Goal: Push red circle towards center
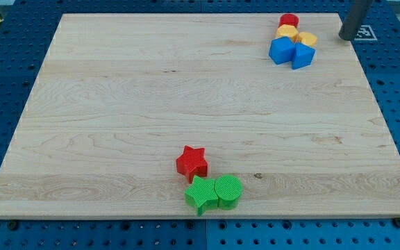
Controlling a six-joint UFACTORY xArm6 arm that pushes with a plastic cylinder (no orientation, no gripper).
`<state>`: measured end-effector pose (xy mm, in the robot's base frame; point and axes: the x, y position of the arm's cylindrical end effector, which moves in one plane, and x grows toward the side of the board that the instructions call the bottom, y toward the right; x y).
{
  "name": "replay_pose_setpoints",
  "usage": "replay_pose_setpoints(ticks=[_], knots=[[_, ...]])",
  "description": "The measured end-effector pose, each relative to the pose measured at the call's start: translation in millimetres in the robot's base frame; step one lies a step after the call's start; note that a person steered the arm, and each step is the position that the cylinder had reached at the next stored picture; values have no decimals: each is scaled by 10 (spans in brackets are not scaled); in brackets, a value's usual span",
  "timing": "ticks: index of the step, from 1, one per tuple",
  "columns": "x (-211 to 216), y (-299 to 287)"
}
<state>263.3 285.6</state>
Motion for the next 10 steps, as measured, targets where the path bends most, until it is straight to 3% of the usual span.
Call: replay_pose_setpoints(ticks=[3,5,10], knots=[[-44,-616],[-342,-924],[-347,-2041]])
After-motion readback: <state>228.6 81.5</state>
